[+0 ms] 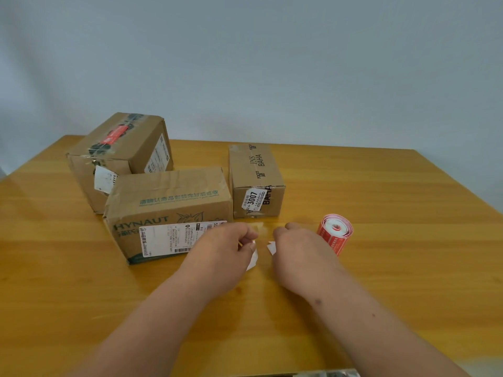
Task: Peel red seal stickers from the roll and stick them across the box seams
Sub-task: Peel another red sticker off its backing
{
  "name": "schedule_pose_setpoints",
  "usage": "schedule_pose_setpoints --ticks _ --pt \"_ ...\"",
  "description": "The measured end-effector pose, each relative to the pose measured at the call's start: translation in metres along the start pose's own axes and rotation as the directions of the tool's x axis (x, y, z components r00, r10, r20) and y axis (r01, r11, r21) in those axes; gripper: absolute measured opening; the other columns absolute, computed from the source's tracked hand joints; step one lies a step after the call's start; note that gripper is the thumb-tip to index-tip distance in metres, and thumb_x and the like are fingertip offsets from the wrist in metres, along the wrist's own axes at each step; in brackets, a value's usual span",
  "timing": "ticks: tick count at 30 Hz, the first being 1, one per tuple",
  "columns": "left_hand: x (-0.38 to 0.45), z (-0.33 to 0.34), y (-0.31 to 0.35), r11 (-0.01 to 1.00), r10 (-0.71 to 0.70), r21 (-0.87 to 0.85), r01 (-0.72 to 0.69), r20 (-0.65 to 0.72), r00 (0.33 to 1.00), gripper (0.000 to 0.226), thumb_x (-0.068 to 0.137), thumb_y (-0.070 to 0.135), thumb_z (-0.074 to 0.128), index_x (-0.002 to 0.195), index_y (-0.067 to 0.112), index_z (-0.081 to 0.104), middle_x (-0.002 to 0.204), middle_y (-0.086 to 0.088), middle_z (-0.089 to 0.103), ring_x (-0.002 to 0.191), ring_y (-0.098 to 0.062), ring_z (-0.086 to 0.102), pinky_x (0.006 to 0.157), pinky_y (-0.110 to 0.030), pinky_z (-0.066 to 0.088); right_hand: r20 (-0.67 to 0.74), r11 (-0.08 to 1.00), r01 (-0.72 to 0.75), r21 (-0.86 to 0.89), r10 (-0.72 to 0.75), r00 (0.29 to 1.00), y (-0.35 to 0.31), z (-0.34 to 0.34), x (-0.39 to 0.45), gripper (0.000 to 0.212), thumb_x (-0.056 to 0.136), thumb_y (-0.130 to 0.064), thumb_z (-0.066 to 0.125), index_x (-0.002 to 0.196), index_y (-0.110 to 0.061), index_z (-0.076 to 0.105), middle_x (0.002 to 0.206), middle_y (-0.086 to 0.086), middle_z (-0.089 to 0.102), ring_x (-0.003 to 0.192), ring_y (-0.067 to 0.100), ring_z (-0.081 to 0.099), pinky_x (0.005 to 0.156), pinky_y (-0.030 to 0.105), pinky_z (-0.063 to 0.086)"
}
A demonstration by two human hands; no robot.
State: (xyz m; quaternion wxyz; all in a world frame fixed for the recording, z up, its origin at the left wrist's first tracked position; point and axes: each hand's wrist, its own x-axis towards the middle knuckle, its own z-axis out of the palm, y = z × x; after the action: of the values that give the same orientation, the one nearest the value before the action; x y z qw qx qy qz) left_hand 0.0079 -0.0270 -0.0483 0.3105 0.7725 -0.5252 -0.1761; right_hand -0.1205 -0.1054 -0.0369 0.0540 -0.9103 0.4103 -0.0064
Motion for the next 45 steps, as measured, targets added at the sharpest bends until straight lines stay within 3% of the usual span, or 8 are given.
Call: schedule_pose_setpoints --ticks 5,11,18,22,27,32,36,45 --pt "0.000 -0.002 0.000 0.999 -0.018 -0.028 0.018 0.004 1.000 0.021 0.095 0.028 0.055 0.113 0.032 0.065 0.095 0.018 0.062 0.084 0.001 0.058 0.067 -0.010 0.043 0.052 1.000 -0.023 -0.021 0.024 0.998 0.002 0.012 -0.003 0.027 0.085 -0.033 0.050 0.106 -0.016 0.052 0.103 0.005 0.048 0.099 0.027 0.049 0.077 0.036 0.046" --pt "0.001 -0.002 0.001 1.000 -0.014 -0.005 0.014 0.001 1.000 0.022 0.095 0.029 0.055 0.114 0.033 0.065 0.092 0.021 0.059 0.083 0.004 0.056 0.067 -0.009 0.041 0.015 0.995 0.012 -0.103 -0.010 1.000 0.002 0.017 0.006 0.021 0.087 -0.012 0.046 0.101 -0.013 0.062 0.104 0.010 0.056 0.095 0.030 0.055 0.076 0.035 0.045" --pt "0.001 -0.004 0.003 0.994 -0.058 -0.093 0.060 0.029 0.998 0.025 0.095 0.028 0.057 0.117 0.037 0.060 0.099 0.023 0.059 0.085 -0.001 0.060 0.073 -0.019 0.050 -0.115 0.973 -0.065 0.220 0.092 0.989 0.008 -0.009 0.004 0.015 0.088 -0.012 0.046 0.092 -0.014 0.060 0.093 0.004 0.052 0.085 0.024 0.054 0.064 0.027 0.033" --pt "0.004 -0.004 0.008 0.936 -0.122 -0.326 0.135 0.059 0.991 0.042 0.093 0.030 0.061 0.130 0.041 0.047 0.117 0.025 0.057 0.091 -0.001 0.061 0.080 -0.028 0.053 -0.068 0.790 -0.065 0.610 0.134 0.989 0.011 -0.025 0.000 0.014 0.091 -0.019 0.054 0.080 -0.020 0.062 0.077 -0.002 0.067 0.064 0.014 0.060 0.053 0.027 0.042" --pt "0.007 -0.007 0.012 0.745 -0.186 -0.623 0.238 0.148 0.971 0.014 0.093 0.025 0.063 0.107 0.024 0.064 0.094 0.004 0.075 0.089 -0.012 0.071 0.085 -0.036 0.058 0.025 0.505 -0.087 0.859 0.129 0.991 0.017 -0.024 -0.002 0.009 0.089 -0.014 0.063 0.082 -0.018 0.066 0.079 0.003 0.072 0.078 0.026 0.070 0.080 0.051 0.055" --pt "0.007 -0.014 0.010 0.763 -0.206 -0.617 0.194 0.052 0.977 0.011 0.086 0.021 0.071 0.091 0.012 0.065 0.083 -0.005 0.074 0.075 -0.011 0.070 0.067 -0.023 0.055 0.004 0.536 -0.075 0.841 0.133 0.991 0.018 -0.025 -0.001 0.014 0.086 -0.010 0.064 0.093 -0.022 0.062 0.082 -0.002 0.070 0.074 0.015 0.068 0.076 0.046 0.056" --pt "0.004 -0.023 0.014 0.823 -0.140 -0.544 0.165 0.087 0.986 0.013 0.081 0.025 0.075 0.085 0.014 0.070 0.077 -0.002 0.075 0.073 -0.009 0.071 0.066 -0.022 0.054 -0.028 0.555 -0.009 0.832 0.058 0.998 0.015 -0.031 0.000 0.045 0.084 -0.020 0.070 0.121 -0.036 0.052 0.100 -0.010 0.063 0.085 0.009 0.065 0.070 0.030 0.056" --pt "0.002 -0.037 0.011 0.827 -0.144 -0.519 0.217 0.178 0.974 0.013 0.082 0.023 0.075 0.086 0.011 0.070 0.080 -0.004 0.076 0.075 -0.015 0.070 0.074 -0.030 0.055 -0.013 0.679 0.065 0.732 -0.081 0.997 0.014 -0.034 0.001 0.006 0.084 -0.017 0.070 0.083 -0.022 0.067 0.080 -0.005 0.070 0.074 0.011 0.066 0.070 0.034 0.054"
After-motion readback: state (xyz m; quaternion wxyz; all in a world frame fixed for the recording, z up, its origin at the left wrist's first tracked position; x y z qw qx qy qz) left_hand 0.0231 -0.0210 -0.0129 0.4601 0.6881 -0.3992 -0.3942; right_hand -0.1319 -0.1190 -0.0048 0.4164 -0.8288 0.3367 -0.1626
